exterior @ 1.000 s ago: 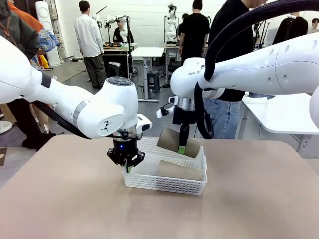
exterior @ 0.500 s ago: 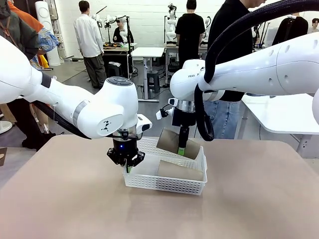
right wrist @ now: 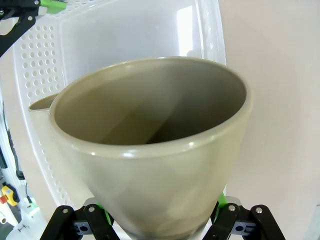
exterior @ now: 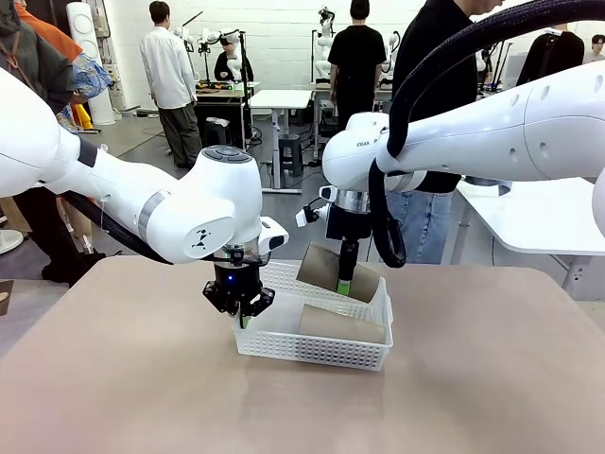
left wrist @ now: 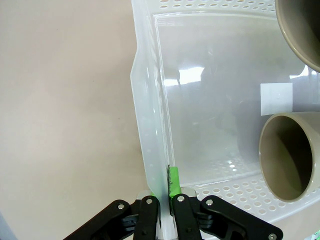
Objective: Clean and organize the cups into the basket.
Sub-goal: Pick up the Reusable plastic cup from the right side of the table and stack it inside the Organizing basket in the center of the table.
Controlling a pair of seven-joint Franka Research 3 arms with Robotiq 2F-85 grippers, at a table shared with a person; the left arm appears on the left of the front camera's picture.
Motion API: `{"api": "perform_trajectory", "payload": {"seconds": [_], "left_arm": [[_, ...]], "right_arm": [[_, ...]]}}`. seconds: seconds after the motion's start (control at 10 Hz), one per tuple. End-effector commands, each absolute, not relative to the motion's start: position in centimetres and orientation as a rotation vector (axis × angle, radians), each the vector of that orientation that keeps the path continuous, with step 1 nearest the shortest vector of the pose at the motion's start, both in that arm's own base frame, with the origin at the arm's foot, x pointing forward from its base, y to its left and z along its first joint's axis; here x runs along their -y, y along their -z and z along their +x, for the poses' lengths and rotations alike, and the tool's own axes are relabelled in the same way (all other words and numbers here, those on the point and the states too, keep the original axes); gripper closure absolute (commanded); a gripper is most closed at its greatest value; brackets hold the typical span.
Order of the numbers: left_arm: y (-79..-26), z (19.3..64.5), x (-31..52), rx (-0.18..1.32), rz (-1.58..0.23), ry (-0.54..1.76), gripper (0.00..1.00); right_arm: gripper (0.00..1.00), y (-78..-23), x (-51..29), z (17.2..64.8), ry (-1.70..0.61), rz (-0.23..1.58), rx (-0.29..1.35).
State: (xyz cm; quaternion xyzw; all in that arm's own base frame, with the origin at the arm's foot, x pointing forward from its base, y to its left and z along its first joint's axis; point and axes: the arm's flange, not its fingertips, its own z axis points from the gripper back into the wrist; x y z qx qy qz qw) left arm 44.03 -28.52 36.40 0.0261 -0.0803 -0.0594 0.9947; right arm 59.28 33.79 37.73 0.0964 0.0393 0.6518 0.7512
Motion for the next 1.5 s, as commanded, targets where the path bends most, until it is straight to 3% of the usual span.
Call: {"api": "perform_trajectory", "payload": {"seconds": [0.0,0.5,0.9,1.0,1.4], "left_arm": [[-36.5,44.0,28.6,0.172,0.065,0.124,1.0],[-36.5,44.0,28.6,0.172,0.065,0.124,1.0],[-36.5,44.0,28.6,0.172,0.065,0.124,1.0],[-36.5,44.0,28.6,0.172,0.065,0.124,1.0],[-36.5,44.0,28.6,0.172,0.065,0.124,1.0]], "right_arm": [[0.17,-37.7,-33.8,59.3,-1.424,0.211,-0.086],[0.17,-35.5,-32.3,56.5,-1.539,0.151,0.091],[0.17,-34.7,-31.5,56.1,-1.546,0.131,0.084],[0.0,-34.7,-31.3,56.2,-1.55,0.13,0.086],[0.0,-34.7,-30.9,56.1,-1.551,0.125,0.109]]}}
